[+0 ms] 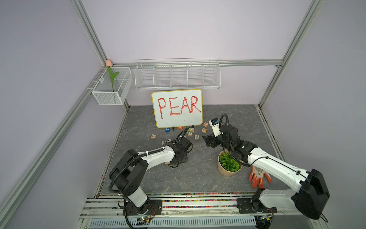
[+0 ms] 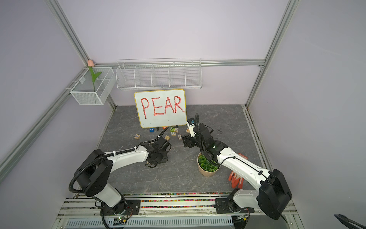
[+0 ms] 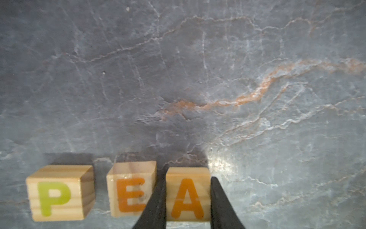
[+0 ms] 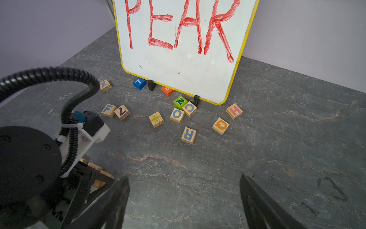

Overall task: Spell the uppercase word “pear” with letter blocks
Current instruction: Place the letter block at the center of the board.

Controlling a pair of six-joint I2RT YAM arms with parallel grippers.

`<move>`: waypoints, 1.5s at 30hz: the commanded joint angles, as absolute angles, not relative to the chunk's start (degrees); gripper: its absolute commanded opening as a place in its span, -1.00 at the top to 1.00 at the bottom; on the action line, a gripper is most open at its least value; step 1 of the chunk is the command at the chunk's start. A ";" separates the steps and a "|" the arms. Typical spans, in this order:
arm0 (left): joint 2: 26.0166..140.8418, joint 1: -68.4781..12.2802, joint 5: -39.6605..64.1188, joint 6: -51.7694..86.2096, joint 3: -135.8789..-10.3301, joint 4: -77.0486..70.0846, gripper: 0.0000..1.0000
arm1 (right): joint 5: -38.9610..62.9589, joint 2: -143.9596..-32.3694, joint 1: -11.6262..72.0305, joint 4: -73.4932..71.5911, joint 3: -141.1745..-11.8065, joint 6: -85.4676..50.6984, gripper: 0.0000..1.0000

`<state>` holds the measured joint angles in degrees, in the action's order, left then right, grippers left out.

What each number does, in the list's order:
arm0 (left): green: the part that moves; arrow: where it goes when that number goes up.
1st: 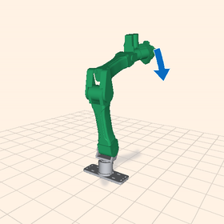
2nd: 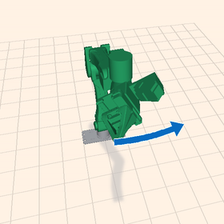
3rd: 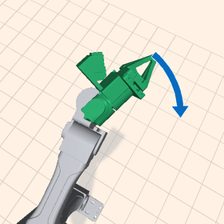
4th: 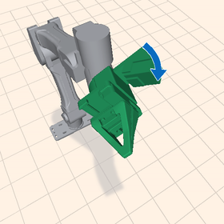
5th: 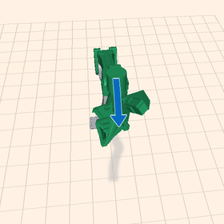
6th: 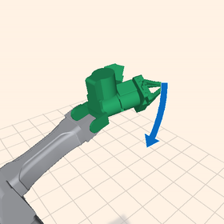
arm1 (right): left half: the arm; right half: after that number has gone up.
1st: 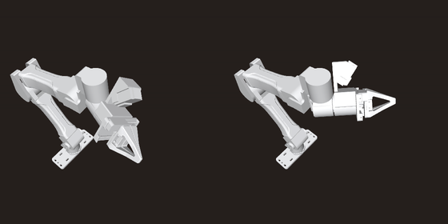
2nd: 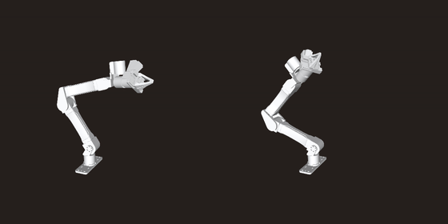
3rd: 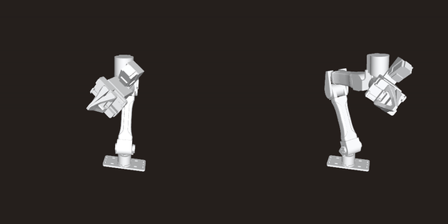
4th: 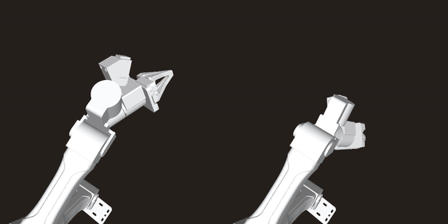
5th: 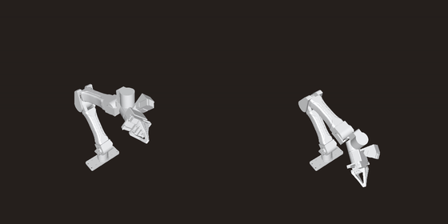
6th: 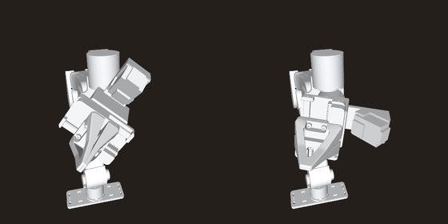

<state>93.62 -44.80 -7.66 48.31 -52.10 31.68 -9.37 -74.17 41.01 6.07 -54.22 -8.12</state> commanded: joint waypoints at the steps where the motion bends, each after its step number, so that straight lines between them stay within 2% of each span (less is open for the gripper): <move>1: 94.84 -45.00 -8.70 48.24 -51.94 31.95 0.42 | -4.98 -74.69 41.64 4.08 -54.11 -7.56 -0.78; 7: 95.05 -45.01 -8.88 47.98 -52.20 32.08 0.33 | -4.87 -75.67 42.27 3.59 -54.57 -7.39 -0.78; 24: 96.34 -45.09 -8.43 47.13 -54.05 32.45 0.25 | -7.10 -75.16 42.27 4.48 -54.23 -6.99 -0.78; 38: 95.76 -45.62 -9.67 46.45 -55.86 33.36 0.05 | -8.08 -74.97 42.27 4.49 -54.22 -6.75 -0.78; 45: 97.94 -45.53 -13.85 43.85 -61.93 35.80 -0.11 | -9.91 -75.65 42.23 3.34 -54.66 -7.12 -0.78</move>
<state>96.14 -45.39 -10.17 45.21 -58.06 33.52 -8.34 -75.46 41.89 4.80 -54.22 -7.68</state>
